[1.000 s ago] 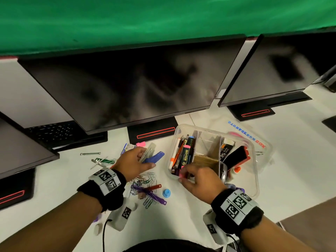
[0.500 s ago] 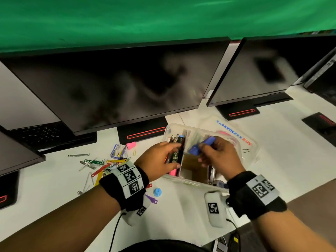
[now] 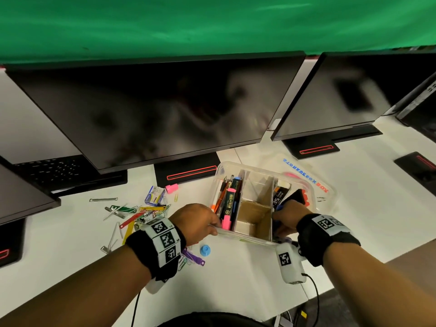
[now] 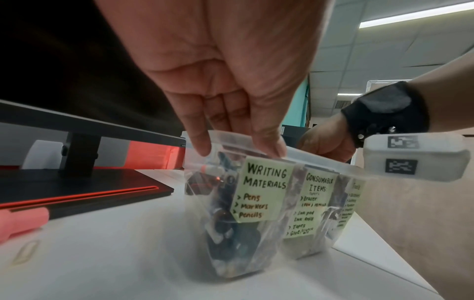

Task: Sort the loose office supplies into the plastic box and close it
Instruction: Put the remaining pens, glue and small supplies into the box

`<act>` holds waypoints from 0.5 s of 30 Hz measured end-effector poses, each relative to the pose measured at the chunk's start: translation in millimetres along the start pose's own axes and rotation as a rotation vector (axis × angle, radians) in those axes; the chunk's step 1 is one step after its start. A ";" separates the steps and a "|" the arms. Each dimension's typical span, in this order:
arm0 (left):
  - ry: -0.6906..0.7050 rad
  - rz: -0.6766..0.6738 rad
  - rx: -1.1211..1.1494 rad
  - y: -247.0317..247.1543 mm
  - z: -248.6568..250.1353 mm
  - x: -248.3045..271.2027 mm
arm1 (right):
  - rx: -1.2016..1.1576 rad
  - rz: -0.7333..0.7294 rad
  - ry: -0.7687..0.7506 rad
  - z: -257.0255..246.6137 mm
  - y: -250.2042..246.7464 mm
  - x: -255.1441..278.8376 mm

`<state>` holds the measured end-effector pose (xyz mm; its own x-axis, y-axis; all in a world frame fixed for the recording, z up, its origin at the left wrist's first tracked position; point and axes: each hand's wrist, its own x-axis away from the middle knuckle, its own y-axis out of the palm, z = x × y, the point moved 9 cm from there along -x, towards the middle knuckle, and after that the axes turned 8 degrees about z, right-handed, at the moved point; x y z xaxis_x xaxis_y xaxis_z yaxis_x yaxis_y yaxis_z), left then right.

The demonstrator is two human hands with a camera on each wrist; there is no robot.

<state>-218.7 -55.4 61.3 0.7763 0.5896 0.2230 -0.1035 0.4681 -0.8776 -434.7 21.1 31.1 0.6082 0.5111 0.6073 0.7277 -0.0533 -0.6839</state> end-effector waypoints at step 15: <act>0.026 0.026 0.037 3.1 -1.1 -3.9 | 0.267 0.079 -0.072 -3.3 7.7 -3.1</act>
<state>-221.3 -57.0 57.2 0.7888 0.5849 0.1890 -0.1463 0.4773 -0.8665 -429.9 16.3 25.3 0.6285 0.5743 0.5246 0.5639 0.1282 -0.8158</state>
